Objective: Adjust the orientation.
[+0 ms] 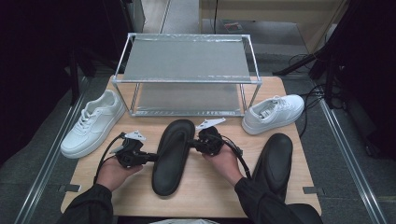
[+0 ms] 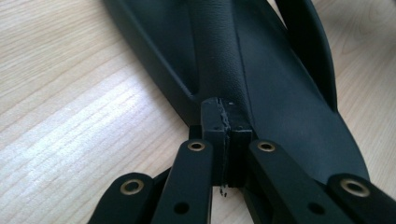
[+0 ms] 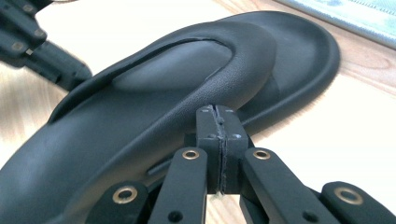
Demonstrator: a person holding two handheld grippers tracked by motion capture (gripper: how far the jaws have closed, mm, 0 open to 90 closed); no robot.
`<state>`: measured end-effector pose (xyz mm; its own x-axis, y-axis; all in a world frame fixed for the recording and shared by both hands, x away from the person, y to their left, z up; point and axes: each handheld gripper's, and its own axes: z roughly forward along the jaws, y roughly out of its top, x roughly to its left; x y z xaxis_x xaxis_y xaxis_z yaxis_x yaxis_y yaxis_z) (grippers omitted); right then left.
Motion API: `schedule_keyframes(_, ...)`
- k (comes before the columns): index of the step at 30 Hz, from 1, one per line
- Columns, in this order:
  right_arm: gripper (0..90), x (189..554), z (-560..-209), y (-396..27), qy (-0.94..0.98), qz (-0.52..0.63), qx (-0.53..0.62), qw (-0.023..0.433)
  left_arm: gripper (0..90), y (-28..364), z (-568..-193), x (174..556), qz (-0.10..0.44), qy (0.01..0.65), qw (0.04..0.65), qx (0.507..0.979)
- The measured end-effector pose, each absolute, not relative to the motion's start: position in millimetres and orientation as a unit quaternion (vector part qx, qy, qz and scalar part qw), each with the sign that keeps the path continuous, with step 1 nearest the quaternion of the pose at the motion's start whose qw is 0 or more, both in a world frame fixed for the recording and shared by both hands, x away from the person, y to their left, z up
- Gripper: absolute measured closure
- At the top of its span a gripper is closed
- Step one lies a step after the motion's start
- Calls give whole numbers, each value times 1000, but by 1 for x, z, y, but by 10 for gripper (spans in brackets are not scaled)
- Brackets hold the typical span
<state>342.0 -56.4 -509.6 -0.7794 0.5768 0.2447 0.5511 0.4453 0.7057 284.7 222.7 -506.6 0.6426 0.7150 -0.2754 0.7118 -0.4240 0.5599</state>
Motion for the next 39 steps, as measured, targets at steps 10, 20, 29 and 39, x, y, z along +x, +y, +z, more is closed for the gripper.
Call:
schedule_keyframes(10,900,346,-511,-51,845,416,337,11,900,223,-507,283,-8,438,333,835)
schedule_keyframes(20,874,346,-510,-51,846,414,337,17,869,225,-505,277,-25,432,349,831)
schedule_keyframes(29,722,341,-496,-57,852,424,307,24,659,228,-491,276,-9,415,381,826)
schedule_keyframes(39,536,325,-475,-78,849,438,295,27,415,223,-479,276,2,392,407,825)
